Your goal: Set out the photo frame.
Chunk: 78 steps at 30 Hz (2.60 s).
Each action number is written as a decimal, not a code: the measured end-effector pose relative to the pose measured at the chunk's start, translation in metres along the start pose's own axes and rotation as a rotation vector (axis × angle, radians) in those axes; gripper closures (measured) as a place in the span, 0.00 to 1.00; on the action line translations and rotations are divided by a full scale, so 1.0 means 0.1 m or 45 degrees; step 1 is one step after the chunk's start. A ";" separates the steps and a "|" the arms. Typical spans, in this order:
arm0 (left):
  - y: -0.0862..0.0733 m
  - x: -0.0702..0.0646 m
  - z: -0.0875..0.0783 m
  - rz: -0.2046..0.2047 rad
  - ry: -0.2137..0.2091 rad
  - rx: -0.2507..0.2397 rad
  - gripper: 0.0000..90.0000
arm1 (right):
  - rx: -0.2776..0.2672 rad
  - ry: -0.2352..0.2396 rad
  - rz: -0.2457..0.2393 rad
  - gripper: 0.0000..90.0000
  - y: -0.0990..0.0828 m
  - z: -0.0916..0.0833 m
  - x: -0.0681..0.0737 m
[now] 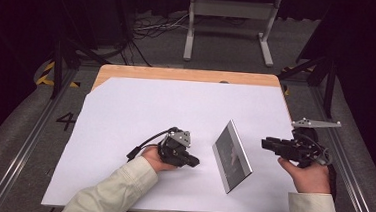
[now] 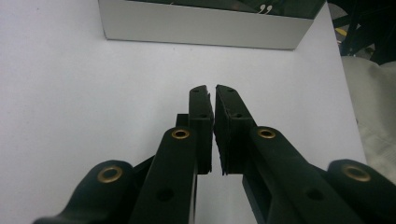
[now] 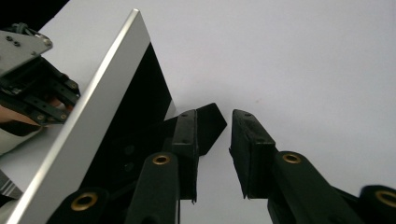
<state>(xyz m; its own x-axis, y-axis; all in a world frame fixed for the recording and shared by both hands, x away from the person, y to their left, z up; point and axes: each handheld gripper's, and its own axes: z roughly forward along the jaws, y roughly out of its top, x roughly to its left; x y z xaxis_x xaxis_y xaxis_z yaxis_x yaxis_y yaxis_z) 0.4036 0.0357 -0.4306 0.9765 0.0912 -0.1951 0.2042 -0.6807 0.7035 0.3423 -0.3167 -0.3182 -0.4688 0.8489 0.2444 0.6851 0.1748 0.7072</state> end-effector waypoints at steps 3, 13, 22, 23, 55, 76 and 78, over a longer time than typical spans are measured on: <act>-0.02 0.01 -0.03 0.005 0.015 -0.005 0.94 | 0.034 0.001 0.013 0.79 0.04 0.00 0.00; -0.13 0.07 -0.15 -0.036 0.045 -0.007 0.94 | 0.094 -0.028 0.027 0.80 0.15 -0.07 0.04; -0.20 0.08 -0.21 -0.055 0.080 -0.016 0.95 | 0.146 -0.073 0.085 0.85 0.24 -0.09 0.05; -0.20 0.09 -0.22 -0.056 0.081 -0.017 0.95 | 0.153 -0.080 0.089 0.85 0.25 -0.09 0.06; -0.28 0.09 -0.34 -0.094 0.110 -0.061 0.94 | 0.242 -0.115 0.074 0.79 0.54 -0.20 0.48; -0.33 0.06 -0.39 -0.111 0.137 -0.064 0.93 | 0.323 -0.090 0.084 0.76 0.63 -0.08 0.64; -0.33 0.06 -0.39 -0.112 0.136 -0.068 0.93 | 0.330 -0.090 0.083 0.76 0.63 -0.07 0.65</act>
<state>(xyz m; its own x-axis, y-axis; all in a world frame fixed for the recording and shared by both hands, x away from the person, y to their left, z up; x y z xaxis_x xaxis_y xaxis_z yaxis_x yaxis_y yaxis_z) 0.4057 0.0875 -0.4285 0.9558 0.2279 -0.1856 0.2900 -0.6275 0.7226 0.3509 -0.2543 -0.2530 -0.3853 0.8936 0.2303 0.8366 0.2329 0.4958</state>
